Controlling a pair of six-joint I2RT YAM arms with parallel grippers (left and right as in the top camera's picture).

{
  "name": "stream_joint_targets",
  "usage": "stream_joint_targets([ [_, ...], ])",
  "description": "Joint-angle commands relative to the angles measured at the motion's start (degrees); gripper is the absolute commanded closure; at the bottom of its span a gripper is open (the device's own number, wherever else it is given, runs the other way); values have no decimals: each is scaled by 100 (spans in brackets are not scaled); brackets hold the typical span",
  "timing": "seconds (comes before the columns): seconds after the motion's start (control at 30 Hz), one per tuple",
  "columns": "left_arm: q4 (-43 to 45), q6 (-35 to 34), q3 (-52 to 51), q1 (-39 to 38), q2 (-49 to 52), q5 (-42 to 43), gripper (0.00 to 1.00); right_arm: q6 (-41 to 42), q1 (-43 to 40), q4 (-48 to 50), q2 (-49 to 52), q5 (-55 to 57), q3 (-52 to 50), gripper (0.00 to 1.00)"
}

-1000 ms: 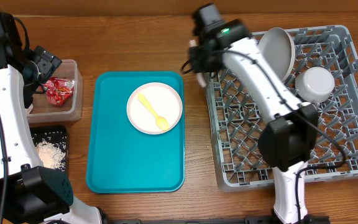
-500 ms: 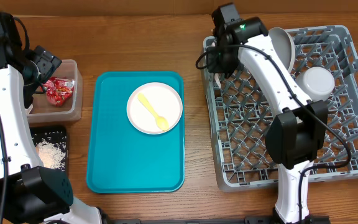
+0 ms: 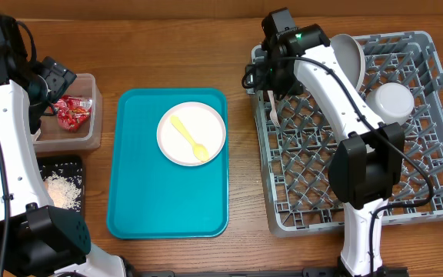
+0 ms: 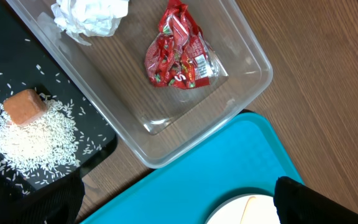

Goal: Sort waste into correct bins and load items into the dishwasher rack
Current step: 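Carry the pink utensil with the right gripper into the rack's back left corner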

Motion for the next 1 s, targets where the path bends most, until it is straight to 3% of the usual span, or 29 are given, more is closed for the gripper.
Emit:
stream_joint_targets([
  [0.0,9,20,-9,-2,2,-76,0,-470,210,227,-251,-1276,111,9],
  [0.13,9,20,-11,-2,0,-76,0,-905,560,455,-245,-1388,74,12],
  [0.27,9,20,-9,-2,0,-74,0,-922,1032,680,-236,-949,-136,19],
  [0.47,9,20,-9,-2,0,-76,0,-857,1725,1335,-197,-428,-957,21],
  [0.97,9,20,-9,-2,2,-76,0,-573,2017,2398,-184,-739,-2319,20],
])
